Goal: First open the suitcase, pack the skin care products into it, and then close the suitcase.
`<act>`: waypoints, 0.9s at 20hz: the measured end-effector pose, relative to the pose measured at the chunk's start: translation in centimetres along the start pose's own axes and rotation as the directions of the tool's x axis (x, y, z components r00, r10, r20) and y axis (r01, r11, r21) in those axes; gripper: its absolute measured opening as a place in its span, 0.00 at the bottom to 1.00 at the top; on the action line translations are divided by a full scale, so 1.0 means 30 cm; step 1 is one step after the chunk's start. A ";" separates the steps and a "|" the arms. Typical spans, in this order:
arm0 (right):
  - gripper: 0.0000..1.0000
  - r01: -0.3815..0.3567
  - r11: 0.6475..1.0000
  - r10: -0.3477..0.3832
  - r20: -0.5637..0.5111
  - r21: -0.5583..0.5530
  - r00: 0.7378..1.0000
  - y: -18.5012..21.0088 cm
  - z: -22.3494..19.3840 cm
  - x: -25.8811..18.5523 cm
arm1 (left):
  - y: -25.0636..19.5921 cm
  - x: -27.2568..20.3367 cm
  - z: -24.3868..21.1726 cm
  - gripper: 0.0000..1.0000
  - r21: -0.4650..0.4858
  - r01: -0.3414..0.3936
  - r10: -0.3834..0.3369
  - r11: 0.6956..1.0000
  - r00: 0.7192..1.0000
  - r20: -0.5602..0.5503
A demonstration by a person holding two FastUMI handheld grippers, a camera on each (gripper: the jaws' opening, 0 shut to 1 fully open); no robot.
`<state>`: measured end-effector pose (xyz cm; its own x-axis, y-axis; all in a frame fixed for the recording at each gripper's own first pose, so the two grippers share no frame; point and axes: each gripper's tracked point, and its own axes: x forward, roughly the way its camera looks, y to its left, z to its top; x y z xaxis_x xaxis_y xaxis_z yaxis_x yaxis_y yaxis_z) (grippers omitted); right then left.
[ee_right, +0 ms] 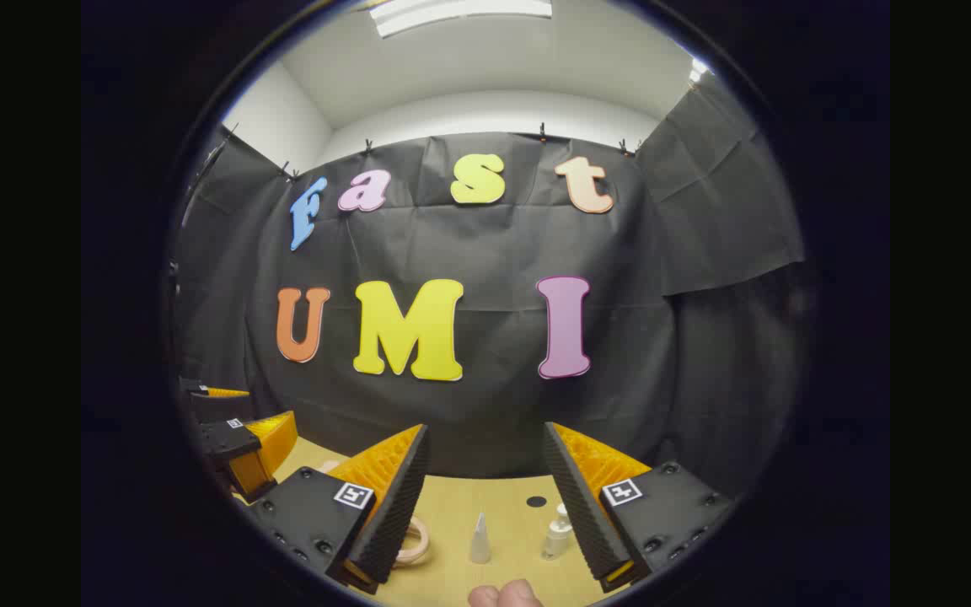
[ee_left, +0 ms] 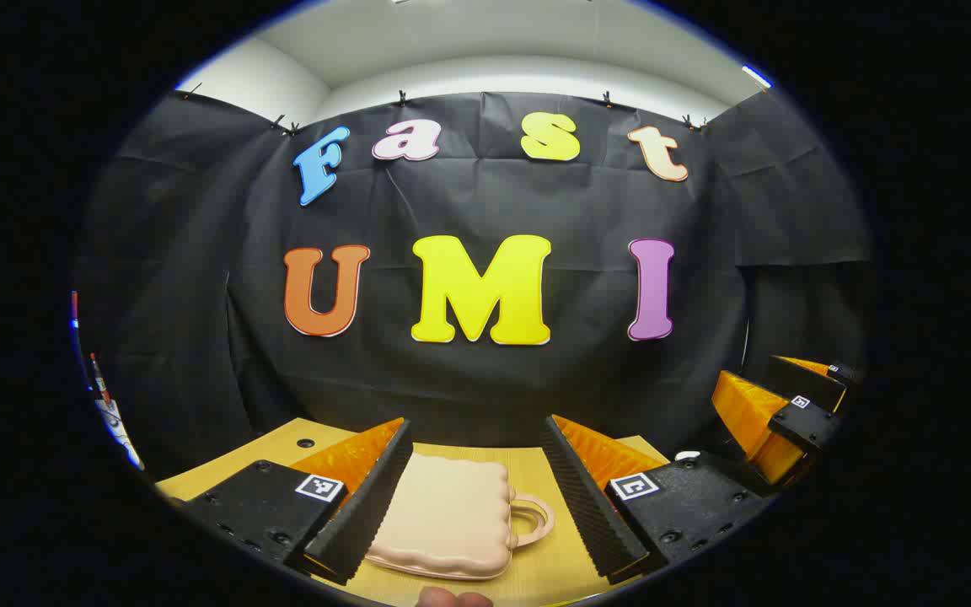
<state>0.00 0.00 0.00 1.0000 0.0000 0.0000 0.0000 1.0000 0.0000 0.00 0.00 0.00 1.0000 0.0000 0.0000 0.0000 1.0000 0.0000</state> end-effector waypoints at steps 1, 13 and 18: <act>0.80 0.005 1.000 -0.005 -0.007 0.002 1.000 -0.009 -0.007 0.006 | 0.000 0.007 -0.009 0.99 0.001 -0.001 0.001 1.000 1.000 -0.003; 0.80 -0.005 1.000 0.005 -0.029 -0.011 1.000 -0.009 -0.033 0.031 | -0.026 0.037 -0.053 0.99 0.009 0.006 -0.005 1.000 1.000 -0.024; 0.80 0.001 1.000 -0.002 -0.047 -0.028 0.999 -0.052 -0.070 0.036 | -0.065 0.052 -0.093 0.99 0.044 0.032 -0.030 0.999 0.999 -0.043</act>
<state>1.08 -1.55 -2.09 0.9989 -0.0022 -0.0474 0.0009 0.9996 -0.0284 1.57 -1.96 -2.79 0.9986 -0.0304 -0.0432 0.0323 0.9985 0.0436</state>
